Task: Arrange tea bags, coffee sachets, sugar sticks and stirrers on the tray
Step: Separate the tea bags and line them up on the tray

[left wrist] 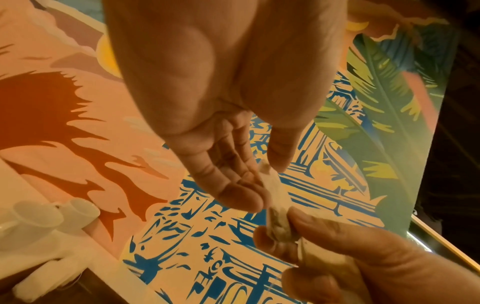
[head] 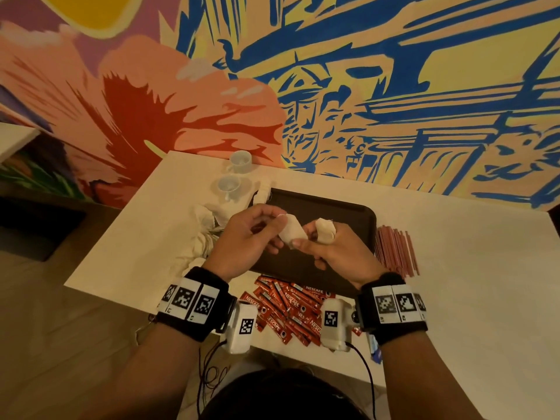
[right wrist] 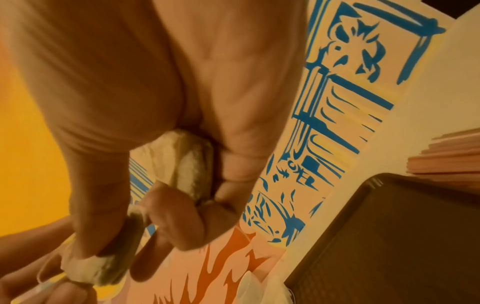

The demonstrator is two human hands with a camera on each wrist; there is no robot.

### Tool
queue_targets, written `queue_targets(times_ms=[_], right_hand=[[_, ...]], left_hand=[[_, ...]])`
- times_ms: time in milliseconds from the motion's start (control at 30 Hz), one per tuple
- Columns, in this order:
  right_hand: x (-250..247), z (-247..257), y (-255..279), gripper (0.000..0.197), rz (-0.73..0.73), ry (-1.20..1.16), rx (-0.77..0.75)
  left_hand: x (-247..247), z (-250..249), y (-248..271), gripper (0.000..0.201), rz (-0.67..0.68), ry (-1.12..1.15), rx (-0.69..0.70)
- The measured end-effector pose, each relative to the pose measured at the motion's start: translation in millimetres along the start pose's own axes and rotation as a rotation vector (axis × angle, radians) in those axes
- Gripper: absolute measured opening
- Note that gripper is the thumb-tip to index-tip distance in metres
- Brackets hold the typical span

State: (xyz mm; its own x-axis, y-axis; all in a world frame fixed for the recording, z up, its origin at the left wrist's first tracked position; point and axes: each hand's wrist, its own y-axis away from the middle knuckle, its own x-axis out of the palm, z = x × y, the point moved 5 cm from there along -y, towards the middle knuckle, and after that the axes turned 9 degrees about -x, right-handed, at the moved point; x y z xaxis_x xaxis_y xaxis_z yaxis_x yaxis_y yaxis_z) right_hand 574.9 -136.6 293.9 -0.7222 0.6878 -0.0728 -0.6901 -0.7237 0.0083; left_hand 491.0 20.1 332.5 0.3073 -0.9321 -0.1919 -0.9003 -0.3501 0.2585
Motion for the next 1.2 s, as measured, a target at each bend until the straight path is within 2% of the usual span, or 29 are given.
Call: queue_targets(times_ms=[167,367,533,733,833,967,1200], right_hand=[[-6,7,-2,0.021,0.043,0.09,-0.018],[-6,10,-2,0.02,0.081,0.098,-0.01],[2,4,-11,0.012,0.129,0.164,0.002],[14,-10,-24,0.022,0.145,0.108,0.069],[9,-25,-34,0.027,0.073,0.118,0.191],[11,-43,-46,0.022,-0.008,-0.096,0.369],[24,-49,-79,0.032,-0.003,-0.246,0.475]], left_hand=[[-9,-15,-4,0.015,0.072,-0.204,0.113],[-17,-25,-8,0.019,0.164,-0.412,0.12],[-25,-26,-11,0.01,0.076,-0.568,0.21],[-43,-18,-24,0.009,-0.01,-0.701,0.287],[-69,-18,-42,0.009,-0.066,-0.747,0.269],[-106,-12,-85,0.01,-0.099,-0.846,0.218],[-131,29,-184,0.011,0.007,-0.911,0.071]])
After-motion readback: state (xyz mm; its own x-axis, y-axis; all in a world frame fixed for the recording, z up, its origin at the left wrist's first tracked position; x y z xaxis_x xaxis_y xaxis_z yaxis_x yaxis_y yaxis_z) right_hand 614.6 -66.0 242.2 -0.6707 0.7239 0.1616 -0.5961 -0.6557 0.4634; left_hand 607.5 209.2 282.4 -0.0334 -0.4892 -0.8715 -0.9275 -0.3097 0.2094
